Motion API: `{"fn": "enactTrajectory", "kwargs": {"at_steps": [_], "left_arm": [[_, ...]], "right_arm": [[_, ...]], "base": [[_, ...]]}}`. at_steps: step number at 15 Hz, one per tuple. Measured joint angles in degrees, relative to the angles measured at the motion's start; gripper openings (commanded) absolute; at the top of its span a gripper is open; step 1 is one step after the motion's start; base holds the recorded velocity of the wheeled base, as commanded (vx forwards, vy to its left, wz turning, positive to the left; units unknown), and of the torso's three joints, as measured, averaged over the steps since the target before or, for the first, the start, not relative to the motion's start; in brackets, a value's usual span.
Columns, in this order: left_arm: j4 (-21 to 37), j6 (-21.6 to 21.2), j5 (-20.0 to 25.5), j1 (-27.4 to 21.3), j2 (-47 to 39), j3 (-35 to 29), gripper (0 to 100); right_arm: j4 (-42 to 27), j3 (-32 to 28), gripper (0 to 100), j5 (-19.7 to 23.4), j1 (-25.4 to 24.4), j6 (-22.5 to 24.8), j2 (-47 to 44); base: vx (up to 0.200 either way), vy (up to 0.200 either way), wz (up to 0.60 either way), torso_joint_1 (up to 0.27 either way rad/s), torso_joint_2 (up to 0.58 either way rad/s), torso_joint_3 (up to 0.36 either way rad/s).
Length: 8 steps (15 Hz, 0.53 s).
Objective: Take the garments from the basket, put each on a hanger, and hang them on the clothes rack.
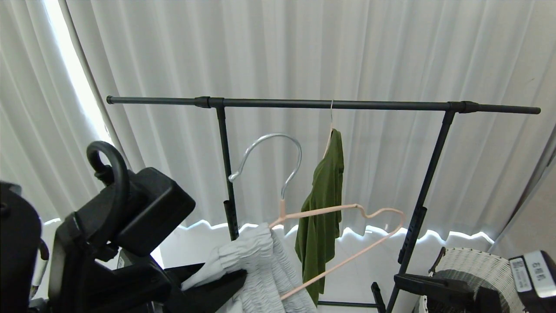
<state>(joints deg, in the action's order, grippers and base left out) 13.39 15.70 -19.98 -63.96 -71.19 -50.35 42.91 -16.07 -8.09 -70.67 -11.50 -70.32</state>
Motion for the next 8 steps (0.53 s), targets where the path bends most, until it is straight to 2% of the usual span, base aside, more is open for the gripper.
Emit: {"fn": "enactTrajectory", "kwargs": {"at_steps": [4, 8], "left_arm": [[-5.4, 0.0, -0.7, 0.0, -0.2, -2.2, 0], [-5.8, -0.2, -0.6, -0.2, -0.1, -4.2, 0]], "right_arm": [[-0.1, -1.5, 100, 0.6, 0.9, -1.0, -5.7], [-0.1, -3.5, 100, 2.0, 5.7, -0.9, -11.3]], "base": [[0.0, 0.0, 0.0, 0.0, 0.0, 0.0], [0.0, 0.0, 0.0, 0.0, 0.0, 0.0]]}}
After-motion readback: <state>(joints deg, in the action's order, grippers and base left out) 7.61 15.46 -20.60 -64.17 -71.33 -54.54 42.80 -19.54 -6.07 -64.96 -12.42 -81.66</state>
